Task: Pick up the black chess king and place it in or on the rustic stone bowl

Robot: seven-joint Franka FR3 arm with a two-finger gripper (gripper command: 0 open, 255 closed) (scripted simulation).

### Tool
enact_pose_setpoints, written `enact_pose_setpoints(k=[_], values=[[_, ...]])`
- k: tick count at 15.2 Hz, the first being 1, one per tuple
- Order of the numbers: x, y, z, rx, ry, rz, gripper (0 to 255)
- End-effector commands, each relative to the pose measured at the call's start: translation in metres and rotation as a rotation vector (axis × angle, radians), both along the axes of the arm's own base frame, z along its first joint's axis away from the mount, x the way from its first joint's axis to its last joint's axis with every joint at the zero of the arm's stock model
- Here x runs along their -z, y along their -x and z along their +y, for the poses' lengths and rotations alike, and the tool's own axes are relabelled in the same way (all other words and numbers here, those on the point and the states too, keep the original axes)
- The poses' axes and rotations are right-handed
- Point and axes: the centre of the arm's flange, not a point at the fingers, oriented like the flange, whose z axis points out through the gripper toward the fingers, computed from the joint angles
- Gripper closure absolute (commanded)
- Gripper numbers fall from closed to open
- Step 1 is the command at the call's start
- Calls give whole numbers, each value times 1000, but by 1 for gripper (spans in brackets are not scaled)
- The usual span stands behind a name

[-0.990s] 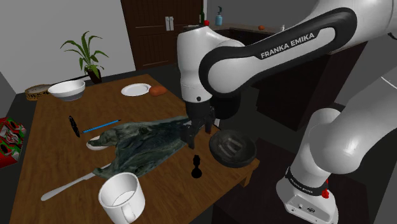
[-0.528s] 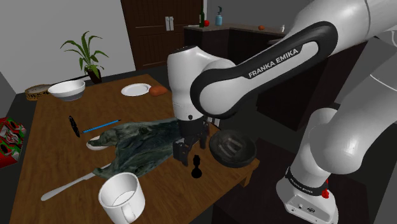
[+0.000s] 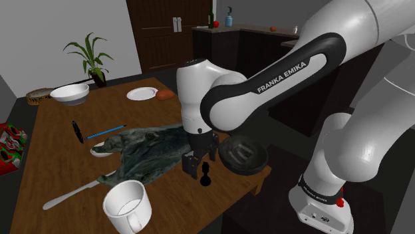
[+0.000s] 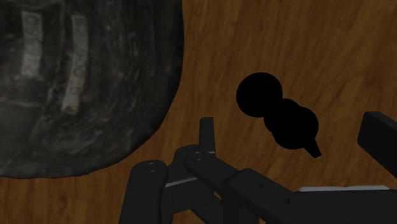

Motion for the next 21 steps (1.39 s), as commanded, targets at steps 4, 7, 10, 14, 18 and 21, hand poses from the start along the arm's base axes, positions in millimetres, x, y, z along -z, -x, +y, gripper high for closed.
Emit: enact_pose_setpoints(k=[4, 7, 10, 14, 18, 21], values=[[0, 0, 0, 0, 0, 0, 255], [0, 0, 0, 0, 0, 0, 255], [0, 0, 0, 0, 0, 0, 255], [-5, 0, 0, 0, 0, 0, 255], [-26, 0, 0, 0, 0, 0, 255], [-42, 0, 0, 0, 0, 0, 255]])
